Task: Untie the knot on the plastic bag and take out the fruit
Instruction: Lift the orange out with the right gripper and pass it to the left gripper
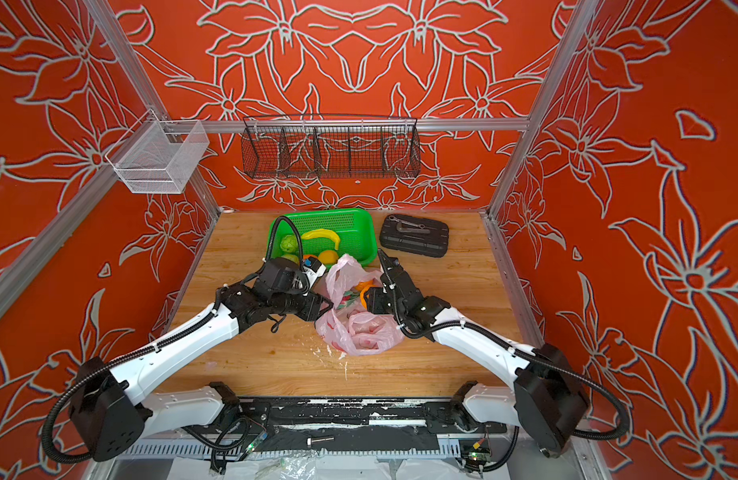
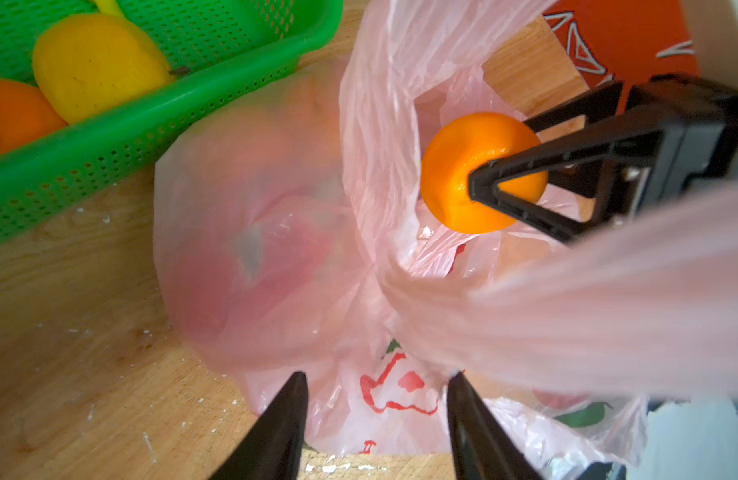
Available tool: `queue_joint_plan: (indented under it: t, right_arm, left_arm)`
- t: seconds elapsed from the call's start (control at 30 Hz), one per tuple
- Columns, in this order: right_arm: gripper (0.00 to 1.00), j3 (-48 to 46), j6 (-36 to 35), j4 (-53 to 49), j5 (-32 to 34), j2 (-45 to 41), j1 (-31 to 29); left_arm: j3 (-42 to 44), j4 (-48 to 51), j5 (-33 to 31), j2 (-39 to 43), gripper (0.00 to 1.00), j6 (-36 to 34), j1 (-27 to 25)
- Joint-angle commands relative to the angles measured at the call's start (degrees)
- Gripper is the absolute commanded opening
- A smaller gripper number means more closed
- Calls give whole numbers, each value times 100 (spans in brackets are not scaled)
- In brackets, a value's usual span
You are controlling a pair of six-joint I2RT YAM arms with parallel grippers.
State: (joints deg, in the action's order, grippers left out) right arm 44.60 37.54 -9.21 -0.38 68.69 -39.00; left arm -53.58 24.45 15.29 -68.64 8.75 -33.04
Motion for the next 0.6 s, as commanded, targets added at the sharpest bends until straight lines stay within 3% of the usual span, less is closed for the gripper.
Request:
queue_joint_plan:
  t: [0.0,0.33,0.57]
  right_arm:
    - [47,2,284,-203,11,-477,50]
    - [48,446,666,-701,-215,-1516,436]
    - [48,738,1381,-622,-1229,-1657,1034]
  left_arm:
    - [-115,-218,101,313,61,-190,-49]
    - [-447,-996,324,808,71,-1144,-155]
    - [-1086,-1465,494,628,73,-2113,-251]
